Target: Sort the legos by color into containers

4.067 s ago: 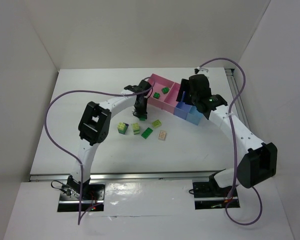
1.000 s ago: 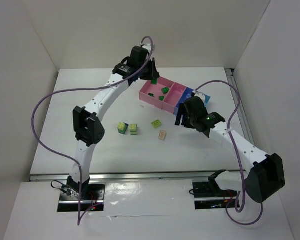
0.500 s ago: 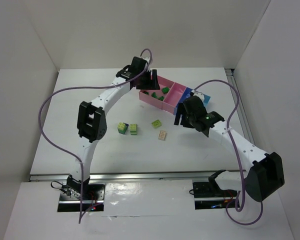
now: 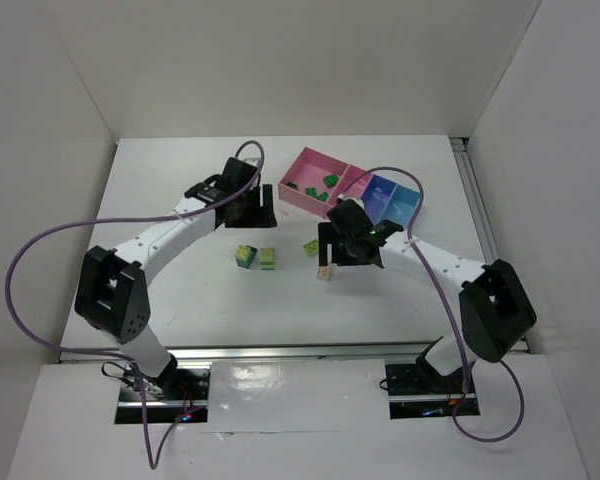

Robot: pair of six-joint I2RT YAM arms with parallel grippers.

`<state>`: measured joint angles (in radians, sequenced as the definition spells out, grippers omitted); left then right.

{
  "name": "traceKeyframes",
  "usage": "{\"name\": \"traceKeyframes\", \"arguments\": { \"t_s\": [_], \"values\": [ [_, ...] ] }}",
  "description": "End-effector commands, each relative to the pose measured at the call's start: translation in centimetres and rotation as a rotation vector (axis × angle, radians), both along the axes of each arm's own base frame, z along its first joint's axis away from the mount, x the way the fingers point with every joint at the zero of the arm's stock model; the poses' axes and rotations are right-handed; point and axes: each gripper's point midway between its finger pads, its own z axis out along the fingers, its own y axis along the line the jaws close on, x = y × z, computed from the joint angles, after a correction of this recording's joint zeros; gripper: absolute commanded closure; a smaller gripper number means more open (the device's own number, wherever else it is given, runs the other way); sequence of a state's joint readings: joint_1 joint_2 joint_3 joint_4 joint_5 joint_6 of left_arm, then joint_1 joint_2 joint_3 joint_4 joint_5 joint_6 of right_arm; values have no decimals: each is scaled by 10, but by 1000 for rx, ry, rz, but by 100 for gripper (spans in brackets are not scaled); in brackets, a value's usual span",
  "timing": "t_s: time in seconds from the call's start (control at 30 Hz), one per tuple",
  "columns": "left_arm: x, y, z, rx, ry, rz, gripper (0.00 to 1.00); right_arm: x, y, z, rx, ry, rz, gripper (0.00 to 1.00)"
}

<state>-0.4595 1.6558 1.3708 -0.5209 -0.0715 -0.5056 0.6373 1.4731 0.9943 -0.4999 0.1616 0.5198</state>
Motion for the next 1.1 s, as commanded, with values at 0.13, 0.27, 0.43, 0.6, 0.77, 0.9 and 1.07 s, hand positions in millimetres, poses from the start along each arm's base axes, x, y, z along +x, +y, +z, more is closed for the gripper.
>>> {"name": "traceKeyframes", "arguments": {
  "t_s": [0.13, 0.27, 0.43, 0.6, 0.77, 0.9, 1.07],
  "values": [
    [-11, 28, 25, 39, -84, 111, 20, 39, 34, 14, 46, -85, 24, 16],
    [-7, 26, 30, 33, -95, 112, 20, 55, 46, 2, 6, -81, 83, 13],
    [-10, 28, 31, 51, -86, 98, 20, 68, 53, -23, -166, -68, 172, 7],
    [-10, 27, 31, 45, -83, 92, 20, 81, 57, -32, -219, -76, 210, 2],
    [-12, 21, 26, 29, -63, 70, 20, 84, 63, -49, -219, -46, 224, 10],
    [-12, 21, 26, 29, -63, 70, 20, 86, 68, -52, -205, -50, 230, 21],
    [-14, 27, 24, 58, -56, 74, 20, 84, 66, -61, -209, -43, 231, 38]
  ]
}}
